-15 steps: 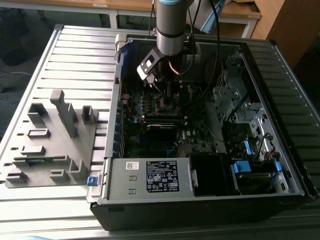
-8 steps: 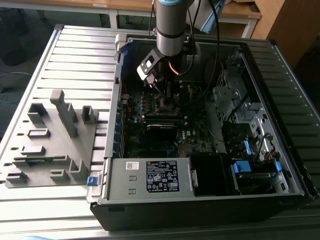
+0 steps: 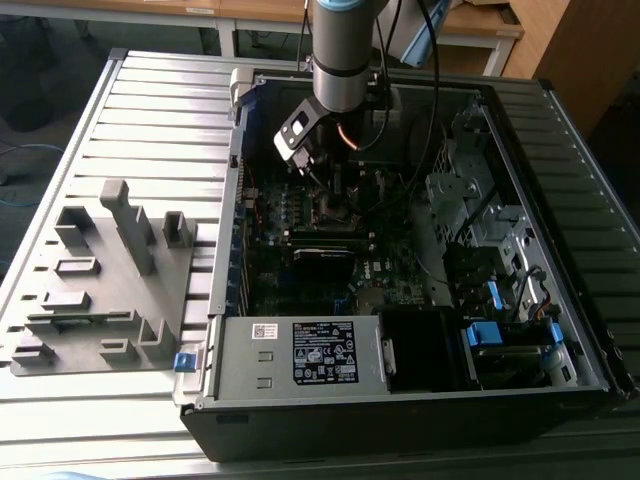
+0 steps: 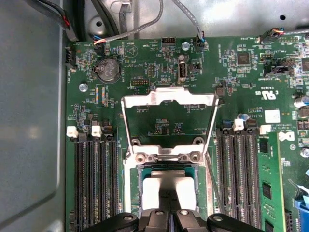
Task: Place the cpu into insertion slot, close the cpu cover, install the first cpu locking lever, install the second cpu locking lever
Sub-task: 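Place the cpu into insertion slot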
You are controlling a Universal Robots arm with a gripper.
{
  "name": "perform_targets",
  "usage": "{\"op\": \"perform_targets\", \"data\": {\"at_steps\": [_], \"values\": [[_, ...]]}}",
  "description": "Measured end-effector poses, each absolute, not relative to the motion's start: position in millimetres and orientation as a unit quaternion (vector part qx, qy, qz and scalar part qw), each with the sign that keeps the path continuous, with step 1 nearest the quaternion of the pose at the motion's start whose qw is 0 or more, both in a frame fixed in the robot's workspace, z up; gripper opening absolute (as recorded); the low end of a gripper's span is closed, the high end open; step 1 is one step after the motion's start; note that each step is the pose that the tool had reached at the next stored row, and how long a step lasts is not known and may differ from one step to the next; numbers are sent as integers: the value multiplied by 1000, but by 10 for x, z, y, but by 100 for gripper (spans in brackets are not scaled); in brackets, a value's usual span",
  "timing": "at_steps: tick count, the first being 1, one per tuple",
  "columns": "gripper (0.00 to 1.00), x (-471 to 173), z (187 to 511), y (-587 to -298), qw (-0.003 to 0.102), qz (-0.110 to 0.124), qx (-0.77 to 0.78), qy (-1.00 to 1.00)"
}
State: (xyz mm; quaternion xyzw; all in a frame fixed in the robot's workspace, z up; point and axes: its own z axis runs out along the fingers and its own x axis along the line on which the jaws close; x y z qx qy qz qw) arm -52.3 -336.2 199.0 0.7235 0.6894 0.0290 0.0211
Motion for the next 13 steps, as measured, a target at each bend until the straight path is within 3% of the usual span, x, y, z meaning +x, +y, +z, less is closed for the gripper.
{"op": "perform_targets", "data": {"at_steps": [13], "values": [[11, -523, 2206, -3362, 21, 29, 724, 689]]}}
